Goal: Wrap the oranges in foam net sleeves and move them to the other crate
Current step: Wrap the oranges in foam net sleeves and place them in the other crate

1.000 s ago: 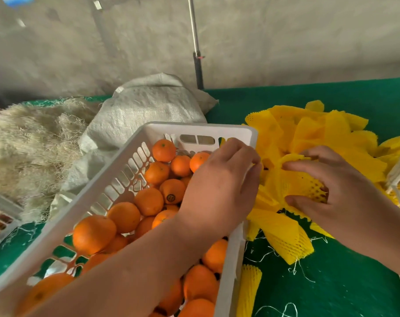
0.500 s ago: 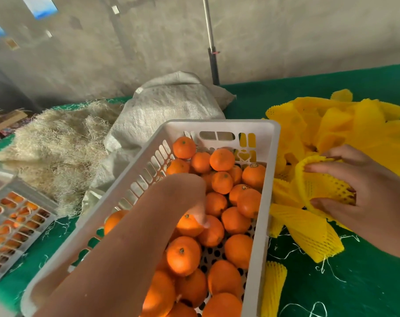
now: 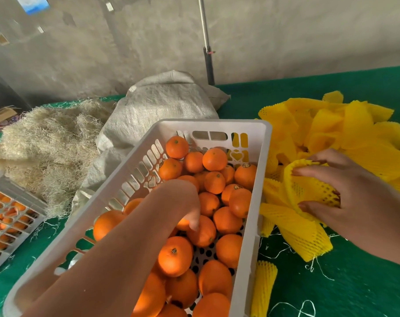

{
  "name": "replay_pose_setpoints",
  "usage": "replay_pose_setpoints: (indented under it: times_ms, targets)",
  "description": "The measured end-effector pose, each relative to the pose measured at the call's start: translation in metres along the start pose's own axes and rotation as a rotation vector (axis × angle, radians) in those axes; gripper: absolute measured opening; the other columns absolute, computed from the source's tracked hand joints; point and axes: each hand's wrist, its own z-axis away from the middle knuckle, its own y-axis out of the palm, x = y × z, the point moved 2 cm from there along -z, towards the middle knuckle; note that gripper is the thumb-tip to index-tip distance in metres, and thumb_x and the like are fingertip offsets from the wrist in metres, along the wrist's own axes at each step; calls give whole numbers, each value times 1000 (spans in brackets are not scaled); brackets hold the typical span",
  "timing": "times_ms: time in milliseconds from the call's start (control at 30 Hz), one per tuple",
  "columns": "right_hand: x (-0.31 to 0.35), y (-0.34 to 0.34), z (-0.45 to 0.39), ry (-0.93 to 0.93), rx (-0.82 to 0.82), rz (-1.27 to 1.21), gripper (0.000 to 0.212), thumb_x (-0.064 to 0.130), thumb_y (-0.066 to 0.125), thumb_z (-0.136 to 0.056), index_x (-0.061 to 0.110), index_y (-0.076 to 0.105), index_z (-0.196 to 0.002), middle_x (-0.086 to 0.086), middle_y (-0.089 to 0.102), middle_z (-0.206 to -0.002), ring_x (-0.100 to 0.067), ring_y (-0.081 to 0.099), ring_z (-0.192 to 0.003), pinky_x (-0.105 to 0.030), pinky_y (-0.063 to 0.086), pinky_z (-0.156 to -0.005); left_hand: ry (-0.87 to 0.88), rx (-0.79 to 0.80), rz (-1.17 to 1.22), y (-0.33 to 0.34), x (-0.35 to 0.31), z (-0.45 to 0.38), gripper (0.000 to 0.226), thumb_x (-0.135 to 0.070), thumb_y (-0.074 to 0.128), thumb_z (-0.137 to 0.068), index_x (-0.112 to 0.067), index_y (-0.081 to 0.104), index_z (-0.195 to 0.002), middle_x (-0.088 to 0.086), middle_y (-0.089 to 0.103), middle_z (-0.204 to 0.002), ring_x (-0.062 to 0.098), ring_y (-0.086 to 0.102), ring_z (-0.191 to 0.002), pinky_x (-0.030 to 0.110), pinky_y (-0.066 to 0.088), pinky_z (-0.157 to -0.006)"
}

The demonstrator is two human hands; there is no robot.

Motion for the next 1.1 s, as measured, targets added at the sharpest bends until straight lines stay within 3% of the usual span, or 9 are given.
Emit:
replay_pose_setpoints:
  times_ms: [133, 200, 300, 467, 600, 767, 867, 933, 1100]
  targets:
    - [4, -3, 1, -20, 3, -2, 73, 78, 43, -72, 49, 54, -139, 34, 32, -133, 18, 41, -95, -7, 32, -71, -22, -287, 130, -7, 2, -4, 48, -48, 81, -74, -21, 56, -104, -2, 55, -94, 22, 60, -94, 36, 54, -75]
    - [6, -3, 1, -21, 9, 1, 76, 79, 42, -71, 50, 53, -140, 34, 31, -134, 18, 39, -101, -5, 34, -72, -11, -469, 270, -12, 0, -1, 46, -45, 78, -74, -21, 48, -100, -2, 54, -95, 22, 57, -90, 35, 49, -68]
    - [6, -3, 2, -10, 9, 7, 69, 73, 53, -78, 51, 50, -143, 37, 26, -137, 11, 37, -113, -4, 36, -77, 76, -767, 476, -20, -4, 6, 50, -40, 76, -74, -23, 48, -113, -3, 53, -99, 22, 59, -88, 33, 45, -63]
    - [5, -1, 1, 21, 3, 39, 64, 60, 70, -86, 54, 45, -144, 42, 16, -129, 12, 32, -112, 1, 33, -73, 392, -1162, 695, -31, -20, 30, 71, -40, 83, -77, -34, 47, -138, -12, 55, -126, 5, 53, -102, 21, 46, -74]
    - [3, 0, 1, 18, -32, 11, 64, 62, 70, -85, 53, 46, -144, 42, 18, -129, 15, 30, -112, 3, 33, -73, 630, -1170, 782, -27, -43, 56, 93, -43, 87, -77, -41, 32, -151, -24, 50, -139, -7, 50, -118, 6, 46, -84]
    - [4, -2, 1, -20, -83, -174, 44, 64, 71, -79, 51, 62, -120, 28, 42, -130, 9, 54, -105, -11, 49, -76, 873, -983, 1064, -14, -77, 79, 95, -37, 97, -66, -46, 38, -140, -29, 54, -135, -1, 55, -126, 9, 52, -81]
    - [4, -3, 1, -31, -95, -329, 39, 61, 75, -75, 46, 65, -110, 20, 49, -124, -1, 61, -101, -21, 54, -78, 943, -811, 1189, -6, -91, 84, 85, -47, 96, -62, -50, 45, -129, -22, 60, -130, 4, 62, -119, 17, 59, -75]
    - [5, -5, 1, -53, -102, -371, 36, 61, 74, -72, 51, 63, -105, 21, 49, -122, -2, 62, -101, -17, 52, -75, 950, -755, 1190, -4, -95, 84, 79, -58, 92, -61, -52, 46, -125, -22, 61, -128, 4, 66, -113, 22, 62, -72]
    - [5, -5, 1, -45, -129, -307, 52, 69, 65, -64, 53, 61, -113, 30, 44, -124, 7, 54, -109, -8, 46, -76, 877, -847, 998, -2, -91, 79, 79, -81, 77, -60, -59, 38, -126, -31, 54, -128, -2, 65, -105, 21, 60, -69]
